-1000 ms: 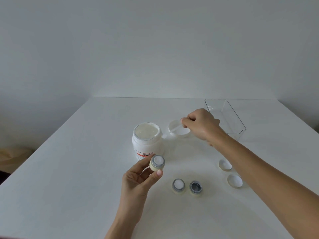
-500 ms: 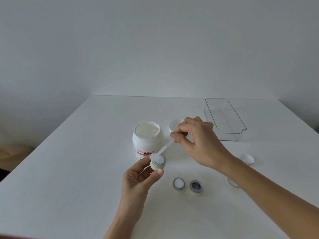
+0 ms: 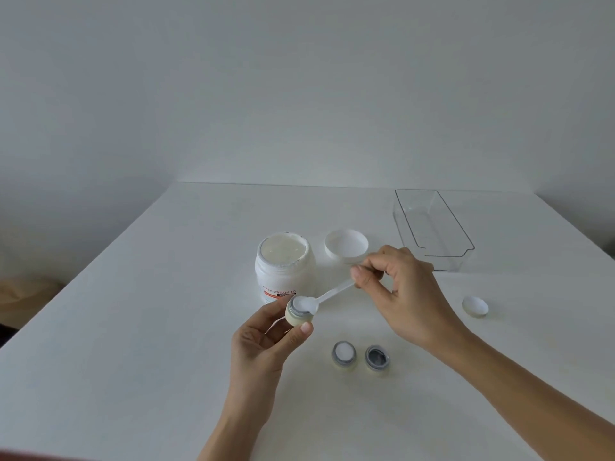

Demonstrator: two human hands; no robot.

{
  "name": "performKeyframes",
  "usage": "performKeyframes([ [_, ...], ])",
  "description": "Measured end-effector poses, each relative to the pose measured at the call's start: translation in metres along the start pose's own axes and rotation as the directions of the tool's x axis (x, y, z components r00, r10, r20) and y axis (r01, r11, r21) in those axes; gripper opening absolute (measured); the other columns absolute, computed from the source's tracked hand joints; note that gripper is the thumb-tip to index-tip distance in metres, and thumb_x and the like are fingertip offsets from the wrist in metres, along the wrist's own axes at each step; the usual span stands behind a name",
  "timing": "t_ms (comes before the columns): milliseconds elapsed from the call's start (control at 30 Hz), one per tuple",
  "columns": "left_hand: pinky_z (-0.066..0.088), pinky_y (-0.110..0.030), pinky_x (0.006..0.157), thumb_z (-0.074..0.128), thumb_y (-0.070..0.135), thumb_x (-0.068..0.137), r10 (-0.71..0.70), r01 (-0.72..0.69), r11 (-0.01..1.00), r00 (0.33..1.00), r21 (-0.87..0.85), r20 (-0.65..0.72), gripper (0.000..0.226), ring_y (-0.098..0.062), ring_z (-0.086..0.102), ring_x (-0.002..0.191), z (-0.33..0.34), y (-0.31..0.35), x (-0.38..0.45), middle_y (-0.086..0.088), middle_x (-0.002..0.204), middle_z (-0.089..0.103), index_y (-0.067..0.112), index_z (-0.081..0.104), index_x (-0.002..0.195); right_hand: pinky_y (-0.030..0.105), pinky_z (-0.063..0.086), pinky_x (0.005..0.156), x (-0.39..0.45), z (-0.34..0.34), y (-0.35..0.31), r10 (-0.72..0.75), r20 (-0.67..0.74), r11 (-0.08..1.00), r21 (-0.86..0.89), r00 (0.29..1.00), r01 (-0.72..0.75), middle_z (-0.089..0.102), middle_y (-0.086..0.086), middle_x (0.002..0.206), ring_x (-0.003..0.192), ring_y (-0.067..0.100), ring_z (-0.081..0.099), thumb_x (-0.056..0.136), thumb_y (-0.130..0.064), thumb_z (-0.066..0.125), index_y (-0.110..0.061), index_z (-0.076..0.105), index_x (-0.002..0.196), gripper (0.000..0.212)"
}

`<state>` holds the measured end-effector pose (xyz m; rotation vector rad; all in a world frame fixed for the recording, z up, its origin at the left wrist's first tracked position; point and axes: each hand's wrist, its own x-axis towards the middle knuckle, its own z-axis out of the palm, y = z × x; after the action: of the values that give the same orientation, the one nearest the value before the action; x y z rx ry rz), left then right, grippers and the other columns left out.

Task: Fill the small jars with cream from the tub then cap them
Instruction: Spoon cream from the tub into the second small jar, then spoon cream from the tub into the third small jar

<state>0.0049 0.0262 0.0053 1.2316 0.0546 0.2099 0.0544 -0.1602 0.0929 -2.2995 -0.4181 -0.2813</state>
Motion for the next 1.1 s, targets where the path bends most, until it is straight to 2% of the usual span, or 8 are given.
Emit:
performKeyframes([
  [200,0.054,-0.016,0.074,0.084,0.013,0.064,-0.002,0.001,1.000,1.000,0.015,0.016,0.038,-0.009,0.073,0.092,-0.001,0.000,0.000,-0.002,0.101,0.079,0.018,0.077,0.101,0.040,0.036,0.092,0.006,-0.007,0.012,0.018,-0.078,1.000,-0.022,0.997,-0.020,0.059,-0.003,0.075,0.083,0.012,0.049,0.094,-0.028,0.056,-0.015,0.064,0.071,0.027],
  [300,0.054,-0.016,0.073,0.085,0.014,0.061,-0.016,0.016,0.999,1.000,0.030,0.020,0.041,-0.011,0.073,0.089,0.000,0.000,0.001,-0.004,0.099,0.079,0.015,0.075,0.100,0.034,0.039,0.078,0.006,-0.010,0.020,0.032,-0.169,0.997,0.075,0.985,-0.019,0.060,-0.007,0.071,0.073,0.005,0.050,0.092,-0.030,0.056,-0.016,0.064,0.069,0.028],
  [467,0.055,-0.018,0.074,0.085,0.013,0.066,-0.072,0.062,0.973,0.997,0.222,0.036,0.039,-0.013,0.072,0.082,0.000,-0.002,0.001,-0.004,0.094,0.077,0.020,0.072,0.103,0.033,0.039,0.061,-0.005,-0.013,0.040,0.188,-0.183,0.948,0.291,0.965,-0.129,0.067,-0.014,0.067,0.064,0.018,0.052,0.094,-0.029,0.056,-0.019,0.060,0.062,0.033],
  [567,0.053,-0.016,0.072,0.084,0.006,0.072,-0.092,0.065,0.877,0.995,0.476,0.035,0.033,-0.006,0.072,0.081,0.002,-0.003,0.005,0.004,0.091,0.078,0.029,0.074,0.093,0.024,0.029,0.053,-0.018,-0.013,0.055,0.275,-0.155,0.908,0.367,0.949,-0.203,0.064,-0.023,0.062,0.044,0.004,0.043,0.094,-0.028,0.055,-0.003,0.062,0.071,0.036],
  [700,0.040,0.000,0.071,0.085,0.020,0.072,-0.038,-0.032,0.597,0.997,0.801,0.068,0.036,0.016,0.055,0.089,0.006,0.000,0.014,0.025,0.095,0.069,0.041,0.066,0.094,0.023,0.035,0.060,-0.033,-0.016,0.065,0.334,-0.129,0.877,0.405,0.934,-0.257,0.064,-0.024,0.064,0.055,-0.004,0.047,0.094,-0.029,0.056,-0.020,0.065,0.066,0.031],
  [867,0.033,0.003,0.075,0.087,0.022,0.071,-0.062,-0.131,0.485,0.981,0.864,0.184,0.038,0.004,0.051,0.093,0.014,0.002,0.020,0.031,0.098,0.055,0.036,0.064,0.098,0.026,0.030,0.056,-0.043,-0.023,0.070,0.380,-0.030,0.800,0.512,0.924,-0.312,0.050,0.008,0.073,0.069,0.018,0.038,0.093,-0.034,0.057,-0.024,0.069,0.070,0.027],
  [967,0.034,-0.009,0.086,0.082,0.020,0.077,-0.127,-0.122,0.430,0.973,0.895,0.193,0.047,-0.009,0.050,0.112,0.012,0.010,0.018,0.019,0.118,0.058,0.027,0.062,0.120,0.029,0.024,0.057,-0.047,-0.028,0.072,0.430,0.035,0.708,0.606,0.902,-0.362,0.048,0.010,0.074,0.073,0.026,0.032,0.089,-0.034,0.061,-0.021,0.071,0.065,0.030],
  [1100,0.027,0.000,0.093,0.079,0.024,0.078,-0.073,-0.251,0.435,0.947,0.865,0.312,0.069,0.016,0.038,0.115,0.014,0.023,0.004,0.027,0.131,0.045,0.033,0.046,0.138,0.029,0.035,0.060,-0.049,-0.035,0.073,0.450,0.067,0.632,0.681,0.891,-0.371,0.062,0.002,0.064,0.057,0.012,0.047,0.072,-0.043,0.068,-0.015,0.076,0.067,0.029],
])
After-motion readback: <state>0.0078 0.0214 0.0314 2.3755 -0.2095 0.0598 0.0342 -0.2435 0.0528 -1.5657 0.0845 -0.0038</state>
